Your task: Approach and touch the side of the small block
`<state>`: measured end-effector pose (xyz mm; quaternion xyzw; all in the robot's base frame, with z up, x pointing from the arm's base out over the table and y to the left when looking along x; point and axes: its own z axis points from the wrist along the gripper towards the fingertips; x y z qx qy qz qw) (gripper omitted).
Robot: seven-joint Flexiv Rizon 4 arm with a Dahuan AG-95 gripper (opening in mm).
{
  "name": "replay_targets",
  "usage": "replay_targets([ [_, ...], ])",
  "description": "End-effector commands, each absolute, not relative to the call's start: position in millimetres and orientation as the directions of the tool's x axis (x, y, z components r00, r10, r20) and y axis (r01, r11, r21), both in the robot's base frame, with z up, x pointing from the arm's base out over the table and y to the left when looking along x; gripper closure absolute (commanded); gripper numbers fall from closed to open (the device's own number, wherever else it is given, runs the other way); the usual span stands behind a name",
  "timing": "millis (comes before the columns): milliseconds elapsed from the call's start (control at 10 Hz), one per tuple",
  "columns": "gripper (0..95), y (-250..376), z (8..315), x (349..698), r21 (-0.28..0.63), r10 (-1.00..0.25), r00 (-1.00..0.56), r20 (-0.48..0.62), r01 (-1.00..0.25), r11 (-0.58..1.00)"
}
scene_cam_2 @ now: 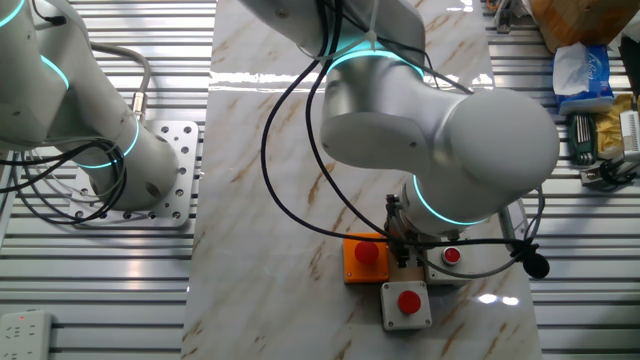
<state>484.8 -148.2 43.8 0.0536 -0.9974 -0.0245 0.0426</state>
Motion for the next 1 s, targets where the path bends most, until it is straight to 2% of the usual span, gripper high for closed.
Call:
replay_targets([
  [100, 95.0, -148.4, 43.5, 485.0, 0.046, -0.109, -0.991, 0.082, -0.105, 0.993],
  [1000, 95.0, -150.8, 45.8, 485.5, 0.054, -0.113, -0.99, 0.085, -0.108, 0.993],
])
